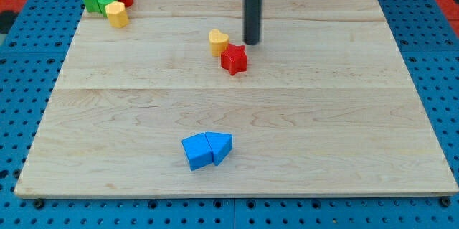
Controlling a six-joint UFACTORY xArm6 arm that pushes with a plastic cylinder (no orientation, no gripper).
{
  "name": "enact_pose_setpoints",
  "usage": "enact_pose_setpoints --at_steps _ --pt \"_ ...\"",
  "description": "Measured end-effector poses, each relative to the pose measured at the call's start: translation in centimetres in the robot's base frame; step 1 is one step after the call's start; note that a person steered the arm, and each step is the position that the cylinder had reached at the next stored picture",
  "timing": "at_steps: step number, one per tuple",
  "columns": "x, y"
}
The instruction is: Push yellow heart left diagonally towards red star
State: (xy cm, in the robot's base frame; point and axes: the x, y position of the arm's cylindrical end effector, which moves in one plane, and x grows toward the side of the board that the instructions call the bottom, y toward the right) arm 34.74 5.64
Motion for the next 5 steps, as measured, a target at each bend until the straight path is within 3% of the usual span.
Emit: enact_pose_setpoints --at_steps 1,2,3,4,5 --pt "1.7 -4.6" --pt "-0.1 -10.7" --pt "-3.4 -11.6" --pt "-0.7 -9.5" --pt "-2.4 -6.7"
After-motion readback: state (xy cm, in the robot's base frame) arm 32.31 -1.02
